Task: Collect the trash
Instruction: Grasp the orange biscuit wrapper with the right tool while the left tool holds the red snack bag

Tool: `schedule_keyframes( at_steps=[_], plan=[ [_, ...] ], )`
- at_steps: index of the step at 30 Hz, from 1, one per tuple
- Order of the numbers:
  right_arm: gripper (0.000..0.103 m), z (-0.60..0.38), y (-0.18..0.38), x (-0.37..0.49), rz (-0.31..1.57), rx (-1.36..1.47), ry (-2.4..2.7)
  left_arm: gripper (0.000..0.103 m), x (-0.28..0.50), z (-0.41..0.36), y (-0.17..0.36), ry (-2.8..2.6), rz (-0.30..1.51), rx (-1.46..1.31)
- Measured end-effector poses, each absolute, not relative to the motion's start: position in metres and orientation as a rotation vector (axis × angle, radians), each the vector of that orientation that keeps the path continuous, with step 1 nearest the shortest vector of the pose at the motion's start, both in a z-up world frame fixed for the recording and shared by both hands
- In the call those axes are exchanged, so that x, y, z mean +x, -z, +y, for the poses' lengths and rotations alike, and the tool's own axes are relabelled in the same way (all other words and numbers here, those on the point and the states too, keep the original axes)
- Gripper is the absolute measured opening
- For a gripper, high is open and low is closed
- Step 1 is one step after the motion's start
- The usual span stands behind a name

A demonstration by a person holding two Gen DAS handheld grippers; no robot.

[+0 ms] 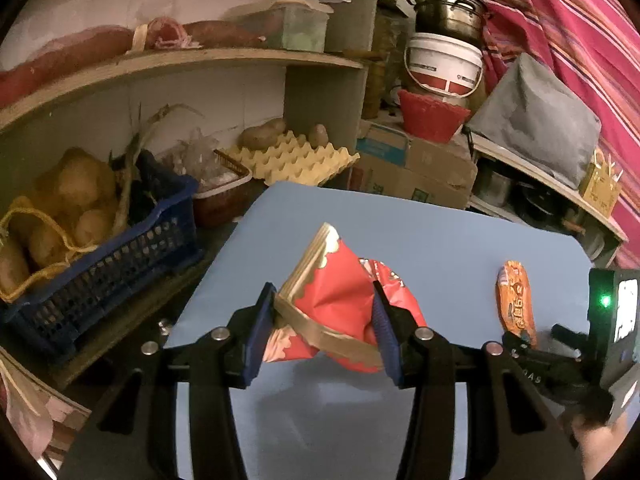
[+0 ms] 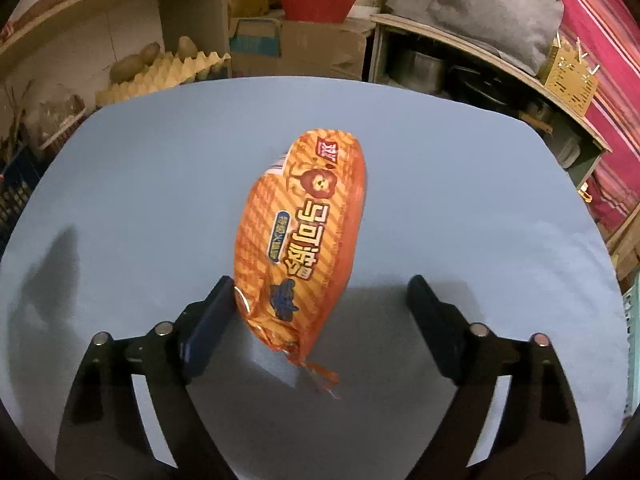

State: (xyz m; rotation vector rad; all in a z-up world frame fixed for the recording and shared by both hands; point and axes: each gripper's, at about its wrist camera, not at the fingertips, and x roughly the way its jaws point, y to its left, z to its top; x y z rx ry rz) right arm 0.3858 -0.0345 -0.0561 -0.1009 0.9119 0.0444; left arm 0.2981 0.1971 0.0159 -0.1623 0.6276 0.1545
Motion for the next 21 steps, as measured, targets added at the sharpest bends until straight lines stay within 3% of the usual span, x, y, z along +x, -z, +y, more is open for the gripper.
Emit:
schedule_keyframes(
  at_steps=[3, 8, 17, 21],
  plan=[
    [0.076, -0.035, 0.057, 0.385, 0.911, -0.089, -0.058, 0.047, 0.297, 0.198, -0.017, -0.157, 0.627, -0.168],
    [0.050, -0.034, 0.055, 0.382, 0.906, -0.072, -0.109, 0.047, 0.297, 0.197, -0.017, -0.152, 0.626, -0.171],
    [0.028, -0.050, 0.051, 0.379, 0.907, -0.047, -0.164, 0.047, 0.300, 0.189, -0.020, -0.151, 0.623, -0.183],
    [0.027, -0.062, 0.047, 0.372, 0.899, -0.045, -0.178, 0.047, 0.303, 0.183, -0.021, -0.138, 0.631, -0.195]
  ],
)
